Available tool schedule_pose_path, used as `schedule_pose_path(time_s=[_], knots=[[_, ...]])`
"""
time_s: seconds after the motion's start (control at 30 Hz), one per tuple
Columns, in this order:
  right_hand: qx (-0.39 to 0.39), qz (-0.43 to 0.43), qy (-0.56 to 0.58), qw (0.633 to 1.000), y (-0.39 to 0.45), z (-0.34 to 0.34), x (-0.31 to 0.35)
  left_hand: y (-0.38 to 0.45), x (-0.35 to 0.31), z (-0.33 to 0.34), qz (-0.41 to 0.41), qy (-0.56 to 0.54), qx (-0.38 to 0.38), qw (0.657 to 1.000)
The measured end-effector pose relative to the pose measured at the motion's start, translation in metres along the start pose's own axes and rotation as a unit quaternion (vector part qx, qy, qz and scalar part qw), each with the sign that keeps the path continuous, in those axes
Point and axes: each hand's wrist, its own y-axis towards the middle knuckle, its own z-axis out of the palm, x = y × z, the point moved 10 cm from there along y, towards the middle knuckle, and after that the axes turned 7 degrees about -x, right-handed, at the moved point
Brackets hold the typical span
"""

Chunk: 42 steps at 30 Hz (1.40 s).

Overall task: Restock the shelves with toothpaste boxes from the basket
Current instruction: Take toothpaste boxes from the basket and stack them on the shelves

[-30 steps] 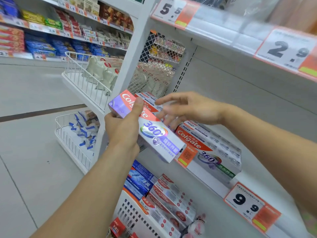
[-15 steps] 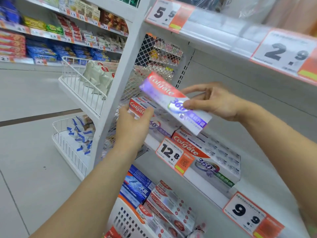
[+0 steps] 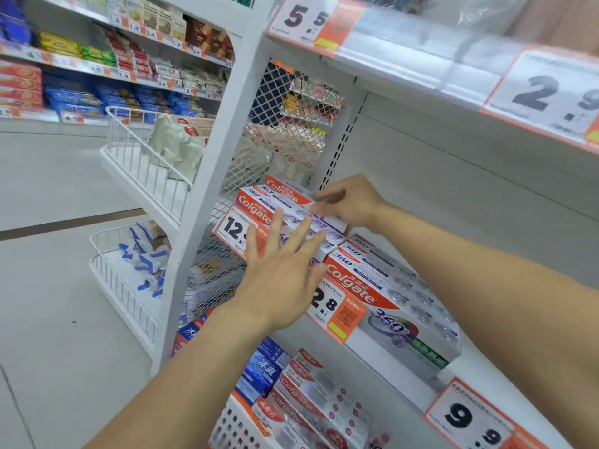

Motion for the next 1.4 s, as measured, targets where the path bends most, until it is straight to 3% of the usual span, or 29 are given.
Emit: schedule_pose_path(time_s=[0.47, 0.53, 0.6, 0.7, 0.8, 0.9, 1.03, 1.1, 1.17, 1.4], knots=[[0.098, -0.033, -0.083, 0.991, -0.026, 0.011, -0.014, 0.005, -0.002, 0.004, -0.009, -0.009, -0.013, 1.0], [0.066, -0.052, -0.104, 0.991, -0.032, 0.005, -0.008, 0.004, -0.003, 0.004, -0.003, -0.01, -0.015, 1.0], [-0.022, -0.074, -0.086, 0.993, -0.043, -0.017, 0.008, 0.002, -0.003, -0.004, 0.006, -0.036, -0.048, 0.998], [-0.129, -0.095, 0.031, 0.986, -0.09, -0.048, 0.036, -0.005, -0.006, -0.034, 0.019, -0.108, -0.175, 0.978], [-0.143, -0.096, 0.161, 0.972, -0.166, -0.046, 0.049, -0.021, -0.005, -0.052, 0.015, -0.158, -0.243, 0.957], [-0.078, -0.039, 0.265, 0.96, -0.237, 0.009, 0.032, -0.042, -0.006, -0.029, 0.014, -0.186, -0.153, 0.97], [0.089, 0.083, 0.266, 0.956, -0.314, 0.133, -0.024, -0.103, -0.006, 0.04, 0.042, -0.086, 0.057, 0.994], [0.184, 0.109, 0.202, 0.956, -0.341, 0.185, -0.046, -0.145, 0.001, 0.077, 0.046, -0.027, 0.19, 0.98], [0.28, 0.08, 0.091, 0.952, -0.359, 0.223, -0.052, -0.184, 0.012, 0.103, 0.036, 0.013, 0.28, 0.959], [0.409, 0.098, -0.054, 0.906, -0.396, 0.291, -0.089, -0.329, 0.077, 0.166, -0.127, 0.06, 0.447, 0.883]])
